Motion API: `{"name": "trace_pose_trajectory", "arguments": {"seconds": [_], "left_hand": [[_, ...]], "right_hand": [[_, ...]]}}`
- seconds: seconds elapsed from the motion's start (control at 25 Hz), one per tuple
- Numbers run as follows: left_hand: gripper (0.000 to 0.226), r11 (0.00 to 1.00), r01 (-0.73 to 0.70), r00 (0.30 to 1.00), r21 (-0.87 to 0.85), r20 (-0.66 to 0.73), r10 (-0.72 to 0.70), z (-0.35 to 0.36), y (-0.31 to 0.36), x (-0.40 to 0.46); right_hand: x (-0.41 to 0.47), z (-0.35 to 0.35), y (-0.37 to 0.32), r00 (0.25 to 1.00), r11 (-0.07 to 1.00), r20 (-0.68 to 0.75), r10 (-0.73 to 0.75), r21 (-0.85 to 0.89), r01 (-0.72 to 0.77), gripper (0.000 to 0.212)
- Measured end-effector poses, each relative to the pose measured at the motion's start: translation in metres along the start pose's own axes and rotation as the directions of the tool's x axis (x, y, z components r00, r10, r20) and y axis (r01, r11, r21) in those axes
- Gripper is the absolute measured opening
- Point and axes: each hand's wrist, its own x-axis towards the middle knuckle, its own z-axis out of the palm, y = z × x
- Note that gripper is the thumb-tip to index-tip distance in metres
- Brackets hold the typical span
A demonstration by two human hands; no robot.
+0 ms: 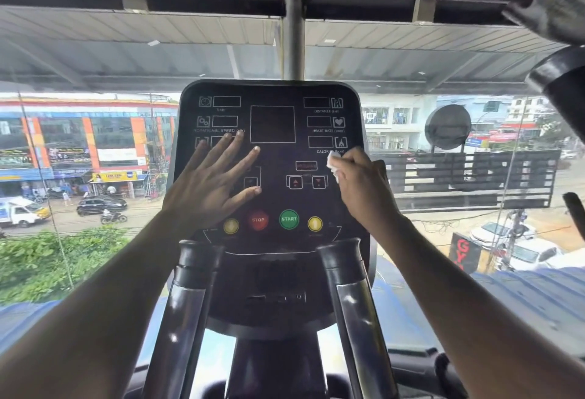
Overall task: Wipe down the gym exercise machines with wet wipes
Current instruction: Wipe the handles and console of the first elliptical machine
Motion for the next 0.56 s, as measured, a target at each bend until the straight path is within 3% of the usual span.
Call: {"name": "trace_pose_trajectory", "arguments": {"seconds": [0.12, 0.24, 0.32, 0.44, 0.56], "left_hand": [[0.078, 1.000, 0.000, 1.000, 0.005, -0.003, 0.000, 0.001, -0.001, -0.001], [0.077, 1.000, -0.002, 1.000, 0.003, -0.006, 0.002, 0.002, -0.002, 0.000], [0.077, 1.000, 0.001, 1.000, 0.004, -0.012, -0.001, 0.005, -0.001, -0.001], [0.077, 1.000, 0.001, 1.000, 0.014, -0.006, -0.001, 0.005, -0.002, 0.001], [0.077, 1.000, 0.002, 1.000, 0.020, 0.005, -0.002, 0.002, -0.001, -0.001]], "right_hand": [[-0.025, 0.018, -0.021, 0.998, 0.998, 0.033, -0.061, 0.031, 0.060, 0.029], [-0.101, 0.006, -0.040, 0.973, 0.979, 0.214, -0.091, 0.200, 0.048, 0.022], [-0.128, -0.014, -0.036, 0.973, 0.969, 0.178, -0.145, 0.222, 0.104, 0.032], [-0.102, -0.023, -0.004, 0.979, 0.983, 0.103, -0.177, 0.074, 0.170, 0.028], [-0.040, -0.013, 0.021, 0.998, 0.998, 0.019, -0.056, -0.034, 0.057, 0.018]]}}
